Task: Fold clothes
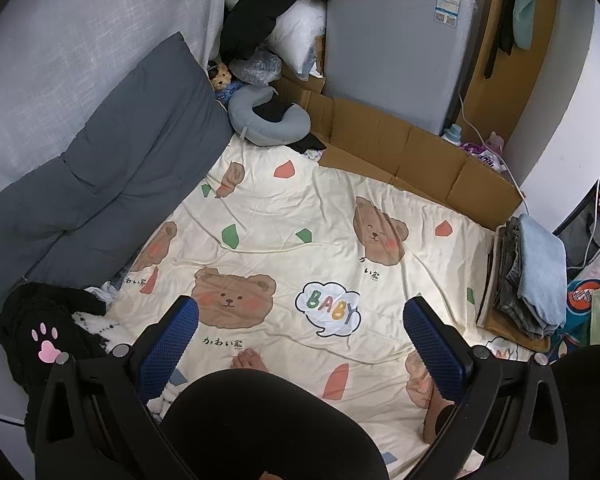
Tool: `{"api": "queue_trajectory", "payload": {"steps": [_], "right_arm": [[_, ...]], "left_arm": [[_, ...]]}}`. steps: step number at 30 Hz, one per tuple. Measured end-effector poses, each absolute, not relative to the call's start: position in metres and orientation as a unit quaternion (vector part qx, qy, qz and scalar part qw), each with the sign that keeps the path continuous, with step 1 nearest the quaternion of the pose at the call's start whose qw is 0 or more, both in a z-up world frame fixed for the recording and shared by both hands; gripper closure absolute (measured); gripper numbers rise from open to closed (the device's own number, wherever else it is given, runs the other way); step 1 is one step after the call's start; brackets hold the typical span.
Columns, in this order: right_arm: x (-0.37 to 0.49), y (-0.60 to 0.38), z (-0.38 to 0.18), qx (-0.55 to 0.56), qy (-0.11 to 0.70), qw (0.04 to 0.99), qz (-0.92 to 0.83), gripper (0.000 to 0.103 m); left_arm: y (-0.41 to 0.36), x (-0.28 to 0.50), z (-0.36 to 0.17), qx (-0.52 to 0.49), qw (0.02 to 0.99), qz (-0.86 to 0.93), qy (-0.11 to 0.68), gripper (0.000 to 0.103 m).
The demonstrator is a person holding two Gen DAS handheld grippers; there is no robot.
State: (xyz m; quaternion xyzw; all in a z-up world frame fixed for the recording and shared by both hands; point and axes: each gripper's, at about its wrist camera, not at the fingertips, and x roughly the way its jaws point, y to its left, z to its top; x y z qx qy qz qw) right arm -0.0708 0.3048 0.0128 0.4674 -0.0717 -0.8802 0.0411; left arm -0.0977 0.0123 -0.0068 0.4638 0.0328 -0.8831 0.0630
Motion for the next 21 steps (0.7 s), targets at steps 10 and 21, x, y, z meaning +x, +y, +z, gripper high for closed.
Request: {"api": "queue_trajectory", "payload": {"steps": [10, 21], "right_arm": [[-0.0712, 0.3003, 0.0128, 0.467, -0.066, 0.039, -0.881, 0.001], [-0.0712, 0.3043, 0.0130, 0.467, -0.071, 0.041, -0.881, 0.001]], "left_arm": [[0.0099, -0.0985, -0.0075, 0.465, 0.061, -0.883, 0.038, 0.001], [0.0108, -0.1010, -0.0078, 0.468, 0.047, -0.882, 0.037, 0.001]]}}
